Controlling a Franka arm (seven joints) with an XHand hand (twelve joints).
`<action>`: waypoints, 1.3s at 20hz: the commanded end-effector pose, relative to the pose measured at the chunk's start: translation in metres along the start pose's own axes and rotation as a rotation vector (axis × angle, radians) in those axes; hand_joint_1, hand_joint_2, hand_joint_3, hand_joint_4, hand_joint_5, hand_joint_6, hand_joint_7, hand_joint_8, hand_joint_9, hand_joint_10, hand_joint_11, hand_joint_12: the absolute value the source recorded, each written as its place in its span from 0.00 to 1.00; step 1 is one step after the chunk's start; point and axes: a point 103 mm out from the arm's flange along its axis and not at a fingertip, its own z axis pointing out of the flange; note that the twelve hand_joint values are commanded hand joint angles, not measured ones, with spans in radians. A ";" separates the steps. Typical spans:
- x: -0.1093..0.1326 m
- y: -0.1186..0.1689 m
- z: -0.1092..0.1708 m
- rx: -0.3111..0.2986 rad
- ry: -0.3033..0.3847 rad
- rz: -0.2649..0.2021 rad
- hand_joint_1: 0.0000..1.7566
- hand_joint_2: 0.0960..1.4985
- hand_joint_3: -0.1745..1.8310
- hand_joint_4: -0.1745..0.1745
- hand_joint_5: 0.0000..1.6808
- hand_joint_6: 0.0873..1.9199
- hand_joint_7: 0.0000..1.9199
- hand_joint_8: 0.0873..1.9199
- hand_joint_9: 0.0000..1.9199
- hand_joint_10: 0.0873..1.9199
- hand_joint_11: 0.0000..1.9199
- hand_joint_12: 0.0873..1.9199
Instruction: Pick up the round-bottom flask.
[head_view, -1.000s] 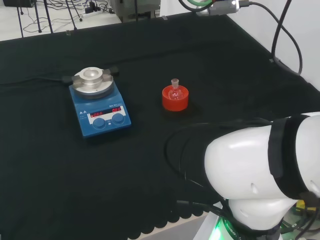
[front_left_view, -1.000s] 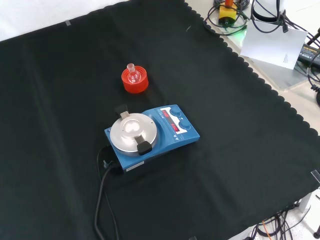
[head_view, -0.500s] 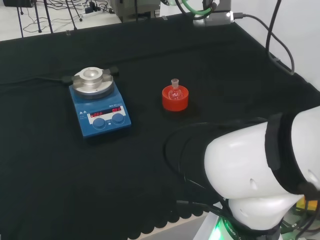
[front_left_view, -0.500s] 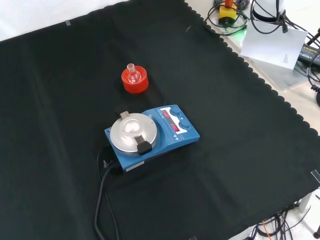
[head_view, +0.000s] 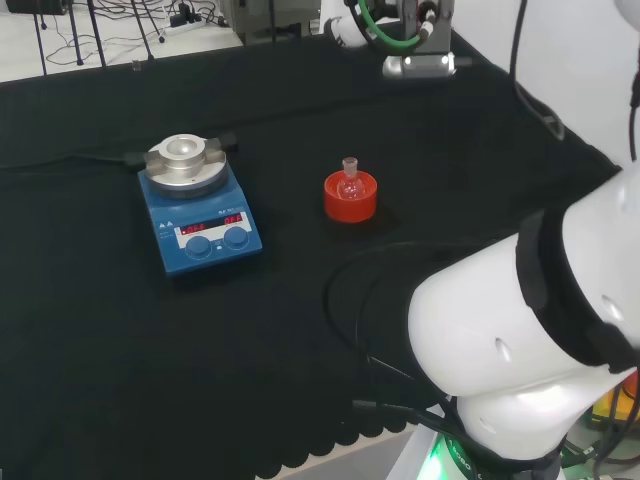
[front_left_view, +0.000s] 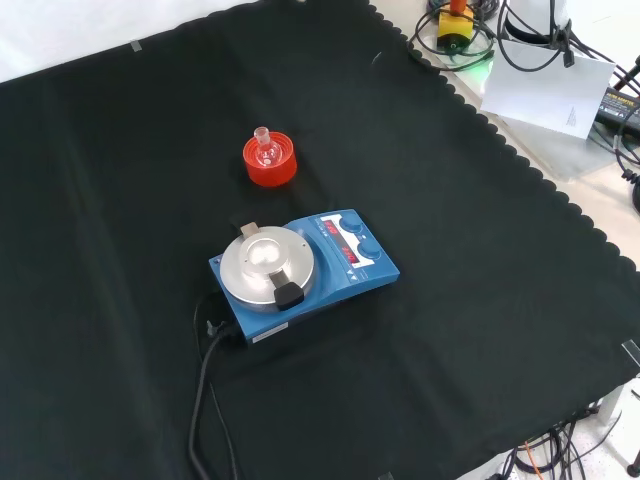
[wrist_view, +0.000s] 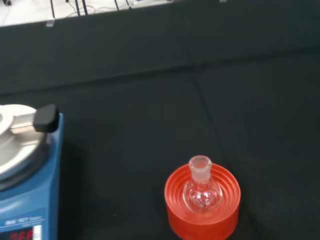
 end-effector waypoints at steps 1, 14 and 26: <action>-0.031 0.052 0.052 -0.003 0.055 0.066 0.27 0.72 0.18 0.36 0.28 0.00 0.16 0.28 0.21 0.32 0.00 0.70; -0.052 0.060 0.148 0.045 0.145 0.091 0.51 0.39 0.43 0.35 0.37 0.08 0.25 0.30 0.34 0.28 0.11 0.70; -0.047 0.067 0.201 0.088 0.147 0.093 0.52 0.32 0.48 0.36 0.35 0.12 0.24 0.30 0.33 0.28 0.10 0.71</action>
